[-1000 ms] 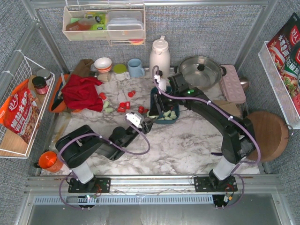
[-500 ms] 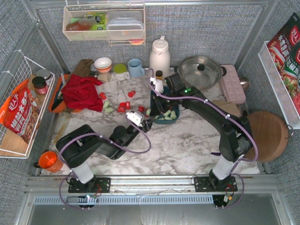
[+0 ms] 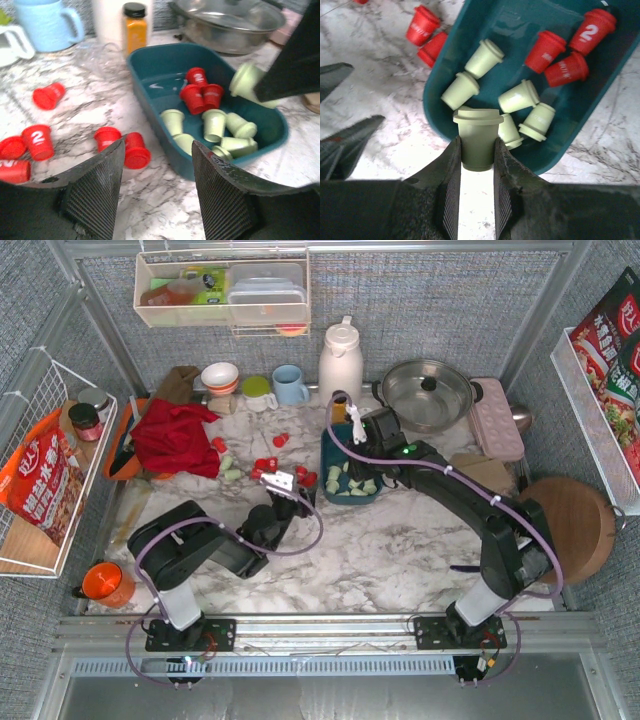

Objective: Mix the coffee capsules in the storage basket

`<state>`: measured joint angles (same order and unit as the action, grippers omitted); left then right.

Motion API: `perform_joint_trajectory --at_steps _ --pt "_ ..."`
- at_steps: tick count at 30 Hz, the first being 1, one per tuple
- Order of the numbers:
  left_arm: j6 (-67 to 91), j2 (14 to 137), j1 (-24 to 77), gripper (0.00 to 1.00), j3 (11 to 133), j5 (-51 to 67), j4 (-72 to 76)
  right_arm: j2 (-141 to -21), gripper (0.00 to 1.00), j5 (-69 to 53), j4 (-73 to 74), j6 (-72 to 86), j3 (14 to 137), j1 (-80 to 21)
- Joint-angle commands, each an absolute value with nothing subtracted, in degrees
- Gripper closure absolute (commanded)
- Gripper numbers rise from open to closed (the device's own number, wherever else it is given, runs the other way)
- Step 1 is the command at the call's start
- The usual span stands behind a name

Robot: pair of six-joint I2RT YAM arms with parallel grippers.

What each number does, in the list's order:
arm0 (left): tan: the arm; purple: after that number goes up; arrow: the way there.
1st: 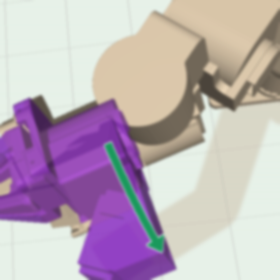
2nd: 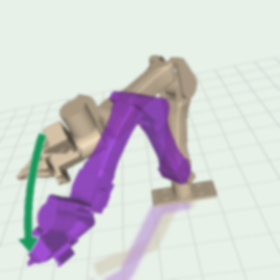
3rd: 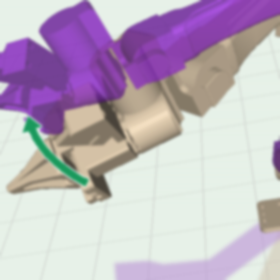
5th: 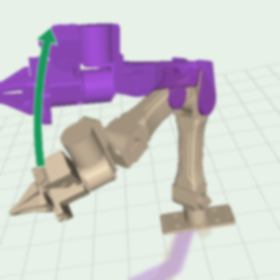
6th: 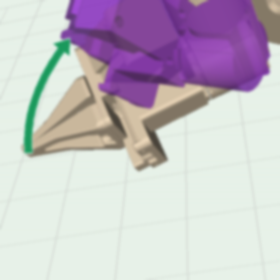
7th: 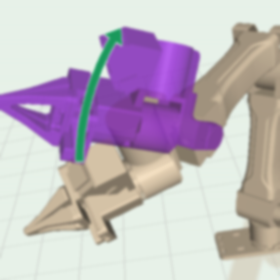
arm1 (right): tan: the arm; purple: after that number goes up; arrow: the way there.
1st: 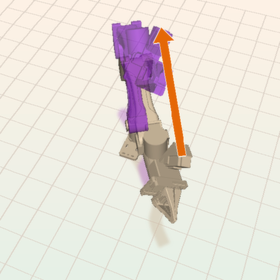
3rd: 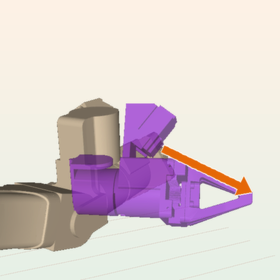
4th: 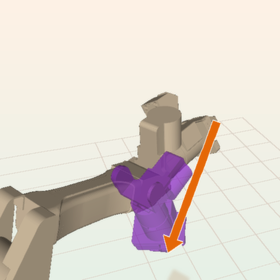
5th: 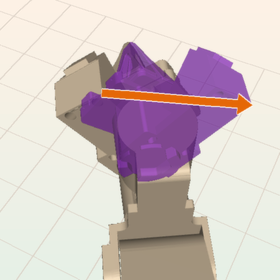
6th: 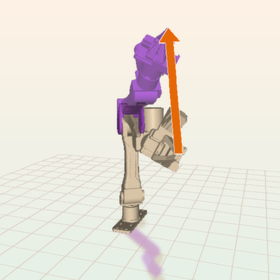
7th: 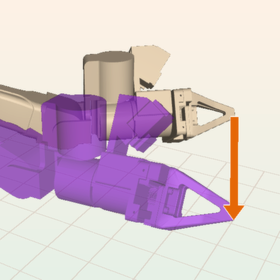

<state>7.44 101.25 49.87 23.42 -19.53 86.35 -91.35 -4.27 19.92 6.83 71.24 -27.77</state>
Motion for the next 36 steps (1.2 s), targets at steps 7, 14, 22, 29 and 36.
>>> perform_joint_trajectory --at_steps 7,14,22,29,36 --pt "23.14 99.41 43.11 0.37 35.54 -26.99 48.32 -96.22 0.57 1.46 16.59 6.68 72.65 -27.61" --pt "25.52 103.71 38.0 0.38 42.5 -18.47 36.9 -96.34 0.45 -0.12 17.41 5.83 73.24 -27.51" --pt "24.35 108.55 36.8 0.4 49.47 -13.86 32.59 -96.67 0.44 -1.45 18.51 5.36 73.99 -27.4" --pt "25.11 112.23 35.73 0.45 53.34 -14.36 26.64 -96.52 0.44 -2.57 18.64 5.19 74.18 -27.26" --pt "19.38 110.4 35.55 0.66 49.8 -9.83 35.21 -96.6 0.43 -3.53 18.35 5.65 74.19 -27.3"
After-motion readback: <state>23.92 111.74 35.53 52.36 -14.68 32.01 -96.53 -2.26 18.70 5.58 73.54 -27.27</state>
